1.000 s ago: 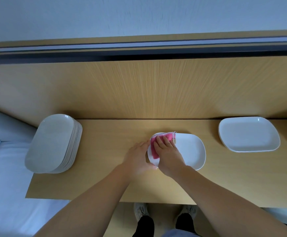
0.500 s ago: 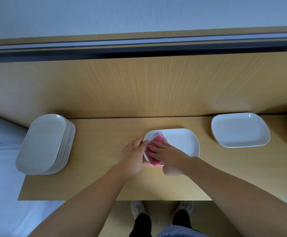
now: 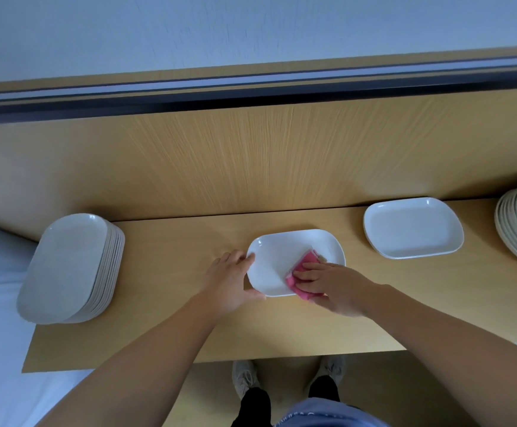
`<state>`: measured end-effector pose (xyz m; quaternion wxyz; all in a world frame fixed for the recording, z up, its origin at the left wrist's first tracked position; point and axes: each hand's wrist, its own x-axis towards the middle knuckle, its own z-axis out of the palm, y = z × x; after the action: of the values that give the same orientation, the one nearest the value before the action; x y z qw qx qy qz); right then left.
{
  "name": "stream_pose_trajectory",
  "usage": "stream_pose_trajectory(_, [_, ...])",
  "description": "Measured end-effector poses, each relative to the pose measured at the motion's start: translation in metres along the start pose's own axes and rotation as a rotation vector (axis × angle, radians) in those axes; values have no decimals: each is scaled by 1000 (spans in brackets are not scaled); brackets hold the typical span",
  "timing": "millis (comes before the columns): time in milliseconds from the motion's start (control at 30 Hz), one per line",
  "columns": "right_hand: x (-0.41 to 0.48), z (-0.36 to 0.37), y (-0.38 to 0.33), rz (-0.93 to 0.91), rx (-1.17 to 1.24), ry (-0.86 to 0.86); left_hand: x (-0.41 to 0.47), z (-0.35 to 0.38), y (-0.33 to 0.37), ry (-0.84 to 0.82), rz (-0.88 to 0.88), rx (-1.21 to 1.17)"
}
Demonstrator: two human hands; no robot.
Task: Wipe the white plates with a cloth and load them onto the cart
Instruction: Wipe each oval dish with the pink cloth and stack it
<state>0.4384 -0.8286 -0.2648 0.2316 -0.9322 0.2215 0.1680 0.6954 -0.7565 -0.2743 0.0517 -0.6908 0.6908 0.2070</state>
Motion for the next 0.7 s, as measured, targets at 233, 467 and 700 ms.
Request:
stream_pose_trajectory(233, [-9,-10,11,24,-33,-10,3,-5,3,-5,42,29])
stream_pose_trajectory(467, [17,-26,6,-96,-230,204,0,-8,7,19,144,52])
stream_pose_trajectory(700, [43,-23,11,65,-296,112,-2,-9,9,-47,236,59])
